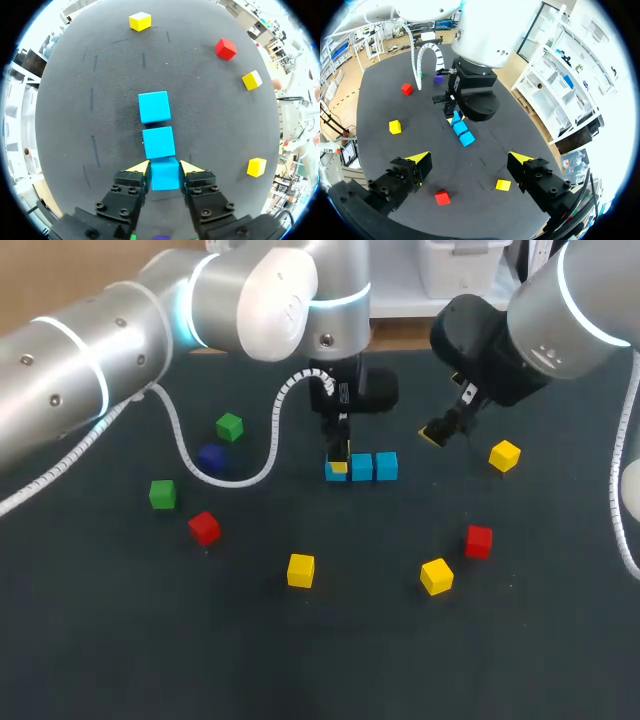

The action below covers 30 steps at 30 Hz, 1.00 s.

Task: Place the blue cubes, place green cubes on the blue cubes, place the yellow cubes on the green cubes, then place the red cubes on the yellow cubes, and place purple cube on the red cubes.

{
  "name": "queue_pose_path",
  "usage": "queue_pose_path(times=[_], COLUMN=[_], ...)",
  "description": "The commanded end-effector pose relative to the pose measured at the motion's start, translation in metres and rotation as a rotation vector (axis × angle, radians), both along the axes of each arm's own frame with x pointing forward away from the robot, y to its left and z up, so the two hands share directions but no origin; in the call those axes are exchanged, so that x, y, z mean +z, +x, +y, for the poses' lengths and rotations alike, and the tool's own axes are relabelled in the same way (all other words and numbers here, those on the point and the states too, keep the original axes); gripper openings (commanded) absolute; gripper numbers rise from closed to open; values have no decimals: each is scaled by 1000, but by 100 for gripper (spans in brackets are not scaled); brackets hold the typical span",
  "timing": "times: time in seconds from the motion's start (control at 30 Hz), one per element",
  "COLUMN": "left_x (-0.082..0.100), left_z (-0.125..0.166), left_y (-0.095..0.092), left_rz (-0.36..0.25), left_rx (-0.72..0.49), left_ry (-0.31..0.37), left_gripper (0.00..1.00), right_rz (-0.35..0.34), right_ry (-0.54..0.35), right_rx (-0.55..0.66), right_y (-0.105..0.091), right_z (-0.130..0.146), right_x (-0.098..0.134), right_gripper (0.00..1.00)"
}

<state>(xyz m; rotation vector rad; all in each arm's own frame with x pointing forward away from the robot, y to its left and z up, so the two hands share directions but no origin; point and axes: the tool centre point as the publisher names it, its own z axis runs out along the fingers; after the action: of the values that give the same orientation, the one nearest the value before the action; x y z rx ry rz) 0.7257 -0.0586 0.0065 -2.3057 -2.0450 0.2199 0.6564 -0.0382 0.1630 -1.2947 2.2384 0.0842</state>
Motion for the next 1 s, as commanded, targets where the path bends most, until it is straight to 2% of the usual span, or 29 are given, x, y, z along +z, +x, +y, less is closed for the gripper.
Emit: queue_pose_path(times=[0.03, 0.8, 0.87, 1.0], left_x=[0, -2, -2, -2], left_z=[-1, -2, -2, -2], left_y=[4, 4, 4, 5], left_rz=[7, 9, 8, 4], left_rx=[-2, -2, -2, -4], left_ry=[3, 8, 8, 9], left_gripper=[0, 0, 12, 21], right_rz=[-4, -4, -4, -4], right_ry=[0, 0, 0, 0], right_rx=[-3, -3, -3, -3], right_y=[-1, -1, -1, -1], right_z=[0, 0, 0, 0], right_x=[-1, -1, -1, -1], right_gripper=[100, 100, 100, 100])
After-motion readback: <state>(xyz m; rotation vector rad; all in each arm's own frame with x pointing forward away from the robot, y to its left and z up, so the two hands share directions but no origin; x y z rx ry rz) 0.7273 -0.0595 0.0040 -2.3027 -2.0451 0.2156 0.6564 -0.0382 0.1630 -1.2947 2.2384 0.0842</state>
